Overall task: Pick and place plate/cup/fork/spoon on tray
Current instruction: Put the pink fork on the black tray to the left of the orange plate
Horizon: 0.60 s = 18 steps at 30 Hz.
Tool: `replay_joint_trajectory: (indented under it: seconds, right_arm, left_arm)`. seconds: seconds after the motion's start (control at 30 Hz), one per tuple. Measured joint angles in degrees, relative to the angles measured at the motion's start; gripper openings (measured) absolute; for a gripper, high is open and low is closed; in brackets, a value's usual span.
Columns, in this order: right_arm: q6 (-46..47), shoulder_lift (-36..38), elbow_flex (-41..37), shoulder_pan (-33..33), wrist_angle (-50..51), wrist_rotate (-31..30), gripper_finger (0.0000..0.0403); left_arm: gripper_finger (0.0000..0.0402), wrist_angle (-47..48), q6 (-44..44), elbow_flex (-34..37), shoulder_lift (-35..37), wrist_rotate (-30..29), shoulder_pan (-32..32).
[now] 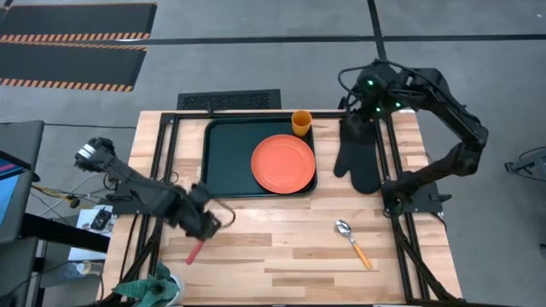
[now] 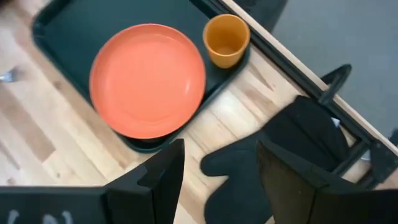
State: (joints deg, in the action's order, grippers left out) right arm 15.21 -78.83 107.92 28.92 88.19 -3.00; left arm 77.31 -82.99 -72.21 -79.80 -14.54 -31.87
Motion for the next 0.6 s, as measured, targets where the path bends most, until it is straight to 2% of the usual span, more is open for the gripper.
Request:
replay_joint_trajectory:
  seconds: [0.3, 0.47, 0.6]
  right_arm:
    - [1.30, 0.94, 0.00, -4.94, -0.42, -0.05, 0.0220]
    - [1.40, 0.76, 0.00, -5.44, -0.42, -0.10, 0.0220]
    - [1.49, 0.76, 0.00, -5.44, -0.44, -0.12, 0.0220]
  left_arm:
    - [0.0183, -17.10, -14.91, 15.38, -0.87, 4.22, -7.65]
    - [0.0183, -29.85, -18.72, 22.33, -0.87, 6.49, -9.37]
    - [0.0183, -30.70, -21.47, 25.90, -0.93, 6.81, -9.86]
